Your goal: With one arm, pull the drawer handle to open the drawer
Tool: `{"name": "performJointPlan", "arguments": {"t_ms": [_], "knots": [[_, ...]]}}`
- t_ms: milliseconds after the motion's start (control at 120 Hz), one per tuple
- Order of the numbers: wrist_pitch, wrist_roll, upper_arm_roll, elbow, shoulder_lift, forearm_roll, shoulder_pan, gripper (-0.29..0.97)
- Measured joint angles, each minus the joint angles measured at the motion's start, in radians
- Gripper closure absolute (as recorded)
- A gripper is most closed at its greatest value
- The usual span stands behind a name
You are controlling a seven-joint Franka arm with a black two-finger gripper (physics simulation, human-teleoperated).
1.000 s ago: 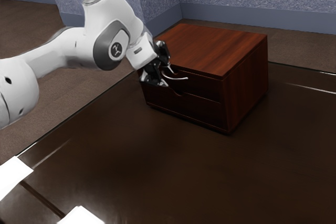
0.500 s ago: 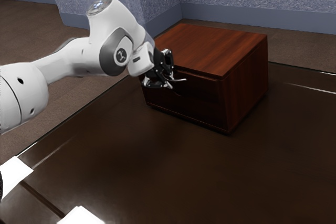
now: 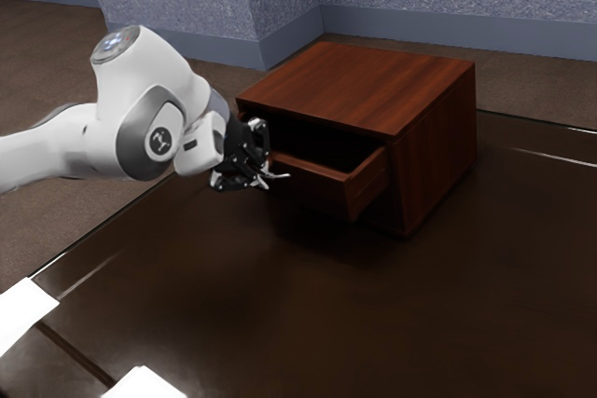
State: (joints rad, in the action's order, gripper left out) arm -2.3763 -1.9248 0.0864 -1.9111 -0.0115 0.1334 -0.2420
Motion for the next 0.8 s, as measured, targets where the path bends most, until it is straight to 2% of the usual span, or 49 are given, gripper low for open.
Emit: {"name": "performJointPlan", "arguments": {"t_ms": [92, 450, 675, 800], "knots": [[-0.015, -0.010, -0.025, -0.070, -0.068, 0.000, 0.014, 0.75], [-0.042, -0.044, -0.070, -0.256, -0.222, 0.003, 0.050, 0.76], [-0.032, -0.050, -0.101, -0.297, -0.269, -0.002, 0.077, 0.71], [-0.025, -0.051, -0.120, -0.306, -0.275, 0.000, 0.090, 0.62]]}}
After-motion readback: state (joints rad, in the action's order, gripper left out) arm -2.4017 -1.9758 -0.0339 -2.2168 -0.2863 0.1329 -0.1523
